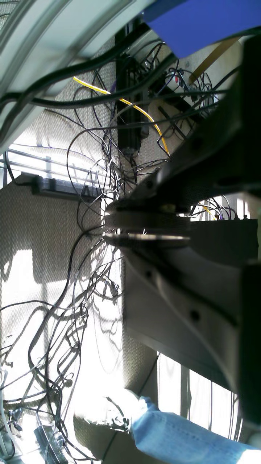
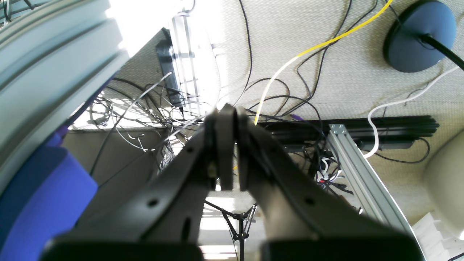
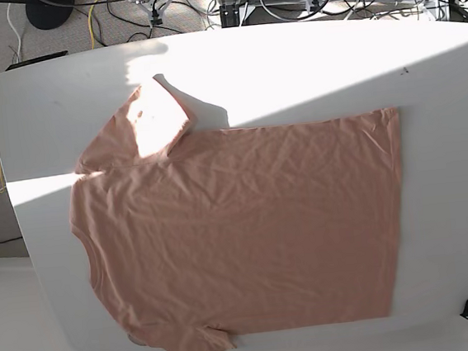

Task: Fold the T-shirt properly

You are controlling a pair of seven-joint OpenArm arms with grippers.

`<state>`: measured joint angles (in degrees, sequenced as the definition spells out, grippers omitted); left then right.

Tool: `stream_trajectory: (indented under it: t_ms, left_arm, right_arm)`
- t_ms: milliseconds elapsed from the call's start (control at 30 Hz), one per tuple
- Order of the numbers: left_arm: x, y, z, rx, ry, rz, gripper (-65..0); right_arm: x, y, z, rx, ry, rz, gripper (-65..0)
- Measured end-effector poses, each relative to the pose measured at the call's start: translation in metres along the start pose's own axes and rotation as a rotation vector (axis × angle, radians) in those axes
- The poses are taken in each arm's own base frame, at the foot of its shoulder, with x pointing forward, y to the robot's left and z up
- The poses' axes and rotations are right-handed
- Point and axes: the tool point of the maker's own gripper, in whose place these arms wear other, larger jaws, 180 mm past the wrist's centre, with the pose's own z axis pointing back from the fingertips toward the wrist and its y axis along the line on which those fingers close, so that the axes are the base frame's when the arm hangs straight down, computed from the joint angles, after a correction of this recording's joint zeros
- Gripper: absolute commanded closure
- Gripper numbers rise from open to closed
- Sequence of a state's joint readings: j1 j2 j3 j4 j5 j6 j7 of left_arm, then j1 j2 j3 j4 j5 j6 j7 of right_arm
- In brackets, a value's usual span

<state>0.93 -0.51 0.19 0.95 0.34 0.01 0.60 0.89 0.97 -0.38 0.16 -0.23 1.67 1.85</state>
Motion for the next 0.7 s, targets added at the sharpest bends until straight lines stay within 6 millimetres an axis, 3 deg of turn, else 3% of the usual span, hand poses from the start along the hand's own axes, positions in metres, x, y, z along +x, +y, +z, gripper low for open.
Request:
stream_trajectory:
  t_ms: [700]
  left_arm:
    - [-0.0009,-0.0001,-0.0001,0.001,-0.003,-0.032,-2.0]
  right_arm:
    - [0.0025,-0.0002,0.0,-0.002,-0.005,-0.002,-1.0]
